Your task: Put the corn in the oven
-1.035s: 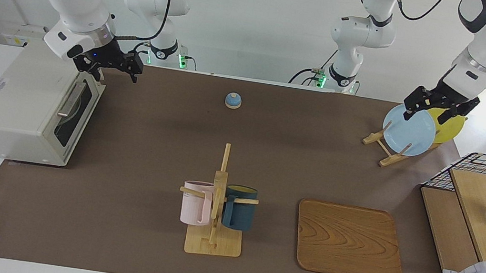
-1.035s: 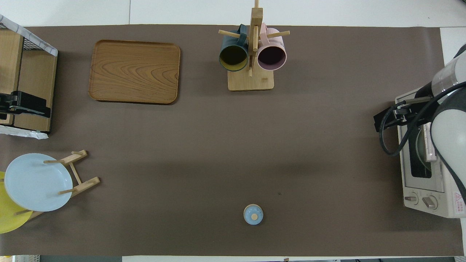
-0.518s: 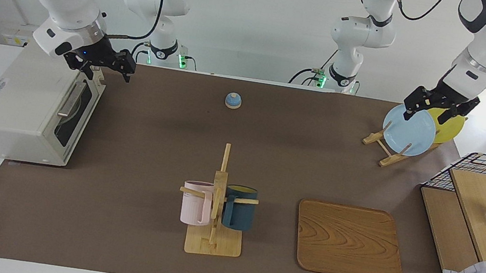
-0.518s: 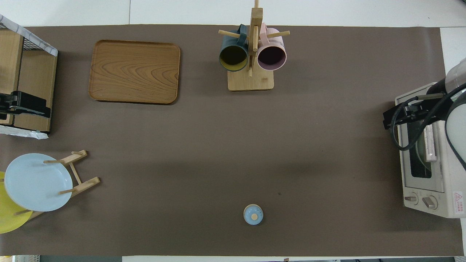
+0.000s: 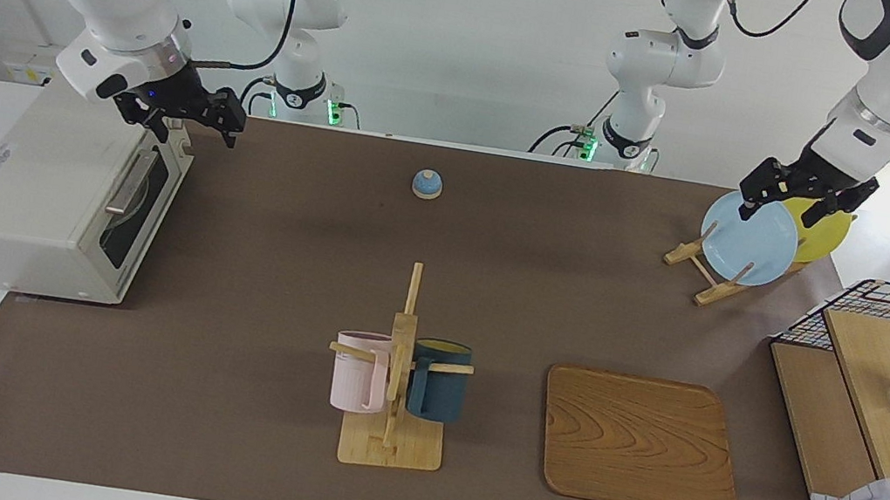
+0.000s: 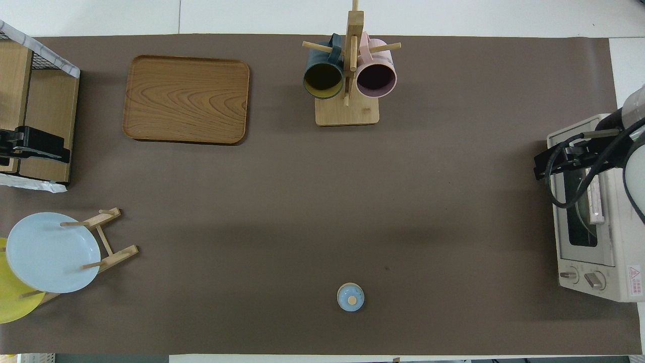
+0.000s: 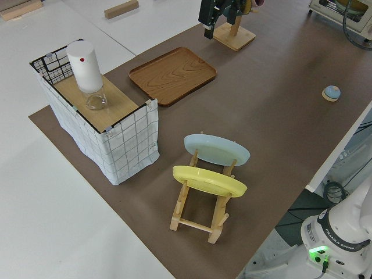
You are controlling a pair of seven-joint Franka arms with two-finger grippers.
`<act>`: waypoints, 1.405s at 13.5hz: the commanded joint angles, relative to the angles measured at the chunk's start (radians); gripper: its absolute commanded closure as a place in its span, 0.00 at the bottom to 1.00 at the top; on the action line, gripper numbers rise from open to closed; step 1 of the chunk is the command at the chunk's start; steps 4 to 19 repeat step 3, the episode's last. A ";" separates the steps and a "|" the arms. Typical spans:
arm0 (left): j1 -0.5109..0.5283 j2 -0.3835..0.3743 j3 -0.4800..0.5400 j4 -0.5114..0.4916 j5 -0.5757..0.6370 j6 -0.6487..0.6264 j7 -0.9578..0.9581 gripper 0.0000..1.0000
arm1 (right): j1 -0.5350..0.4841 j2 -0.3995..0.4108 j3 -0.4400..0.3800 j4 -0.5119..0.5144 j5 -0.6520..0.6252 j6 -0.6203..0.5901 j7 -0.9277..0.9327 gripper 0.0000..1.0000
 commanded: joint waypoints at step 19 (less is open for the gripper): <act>0.001 -0.026 0.001 -0.027 0.020 -0.006 0.013 0.00 | -0.020 0.015 0.010 0.039 0.020 -0.029 0.013 0.00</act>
